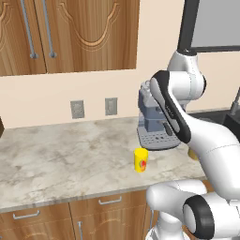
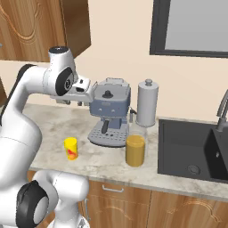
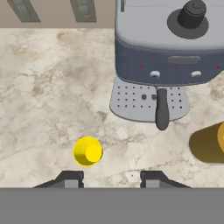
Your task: Place the pitcher and cup on the dining counter for serving.
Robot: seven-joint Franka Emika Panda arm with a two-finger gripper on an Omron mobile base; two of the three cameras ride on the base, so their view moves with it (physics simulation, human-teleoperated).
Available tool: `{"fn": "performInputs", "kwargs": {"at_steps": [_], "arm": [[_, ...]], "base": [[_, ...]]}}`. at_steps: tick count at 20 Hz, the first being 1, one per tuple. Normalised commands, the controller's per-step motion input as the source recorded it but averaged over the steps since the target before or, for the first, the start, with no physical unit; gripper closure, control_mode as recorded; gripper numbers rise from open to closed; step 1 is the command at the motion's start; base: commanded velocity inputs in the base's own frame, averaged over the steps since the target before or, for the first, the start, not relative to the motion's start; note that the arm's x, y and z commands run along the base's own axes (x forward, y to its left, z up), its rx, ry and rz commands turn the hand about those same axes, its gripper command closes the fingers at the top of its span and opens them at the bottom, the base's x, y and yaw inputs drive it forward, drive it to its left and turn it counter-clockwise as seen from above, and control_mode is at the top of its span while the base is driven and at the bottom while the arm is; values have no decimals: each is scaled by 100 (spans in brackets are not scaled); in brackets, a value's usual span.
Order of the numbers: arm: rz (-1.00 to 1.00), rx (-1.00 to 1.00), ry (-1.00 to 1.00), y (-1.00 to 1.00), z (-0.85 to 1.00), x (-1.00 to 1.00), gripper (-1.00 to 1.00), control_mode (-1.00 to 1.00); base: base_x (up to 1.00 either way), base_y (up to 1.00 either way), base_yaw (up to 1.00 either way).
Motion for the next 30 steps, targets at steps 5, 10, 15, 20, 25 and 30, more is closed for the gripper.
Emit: {"fn": "performInputs", "kwargs": {"at_steps": [5,10,15,20,25,30], "arm": [[1,-2,-1,7,0,-8,-100,-100],[7,-3,0,42,-9,-24,-100,-100],[6,0,13,58,-53,-5,-100,-100],[0,0,16,21,-95,-13,-100,-100],[0,0,16,0,-91,0,-100,-100],[0,0,2,5,-55,21,-100,-100]], "base": [[0,0,0],[0,0,0],[0,0,0],[0,0,0],[0,0,0],[0,0,0]]}}
